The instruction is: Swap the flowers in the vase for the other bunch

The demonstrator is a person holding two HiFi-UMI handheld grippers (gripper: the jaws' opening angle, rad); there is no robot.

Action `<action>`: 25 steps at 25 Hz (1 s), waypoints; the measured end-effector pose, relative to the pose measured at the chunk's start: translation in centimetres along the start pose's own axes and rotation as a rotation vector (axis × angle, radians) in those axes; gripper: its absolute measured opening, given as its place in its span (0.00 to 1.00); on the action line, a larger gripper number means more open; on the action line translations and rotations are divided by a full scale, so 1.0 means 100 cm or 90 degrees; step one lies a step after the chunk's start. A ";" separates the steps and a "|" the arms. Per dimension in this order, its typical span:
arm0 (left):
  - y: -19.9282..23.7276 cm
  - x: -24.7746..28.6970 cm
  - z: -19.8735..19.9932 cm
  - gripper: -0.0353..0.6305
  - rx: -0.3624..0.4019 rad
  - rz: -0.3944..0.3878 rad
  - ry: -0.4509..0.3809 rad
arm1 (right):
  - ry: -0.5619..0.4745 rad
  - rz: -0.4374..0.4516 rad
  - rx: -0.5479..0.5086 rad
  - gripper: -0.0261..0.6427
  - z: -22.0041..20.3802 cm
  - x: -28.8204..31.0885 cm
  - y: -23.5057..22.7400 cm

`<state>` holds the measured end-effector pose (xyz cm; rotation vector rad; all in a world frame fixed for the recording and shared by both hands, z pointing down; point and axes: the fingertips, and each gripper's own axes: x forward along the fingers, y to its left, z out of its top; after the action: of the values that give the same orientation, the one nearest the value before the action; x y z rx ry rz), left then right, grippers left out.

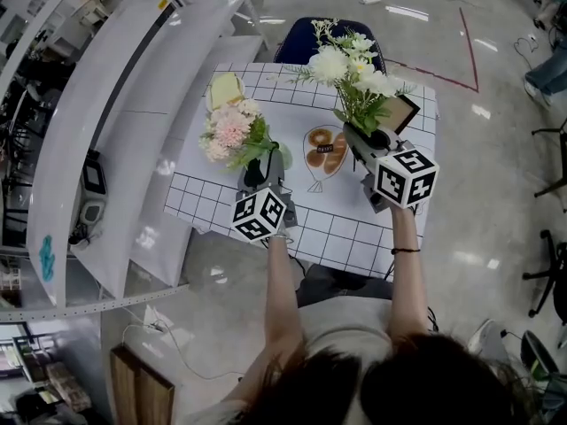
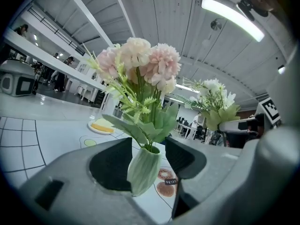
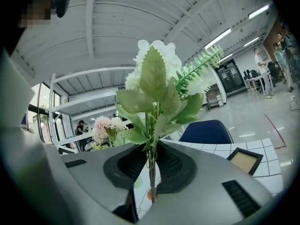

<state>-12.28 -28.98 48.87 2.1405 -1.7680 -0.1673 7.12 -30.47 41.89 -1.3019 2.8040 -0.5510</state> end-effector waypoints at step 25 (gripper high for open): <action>-0.001 0.022 -0.001 0.38 0.022 -0.004 -0.003 | 0.013 -0.007 0.015 0.11 -0.007 -0.002 -0.013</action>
<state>-11.70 -31.06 49.20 2.1717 -1.7785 -0.1443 8.12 -30.84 42.88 -1.3156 2.7995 -0.5987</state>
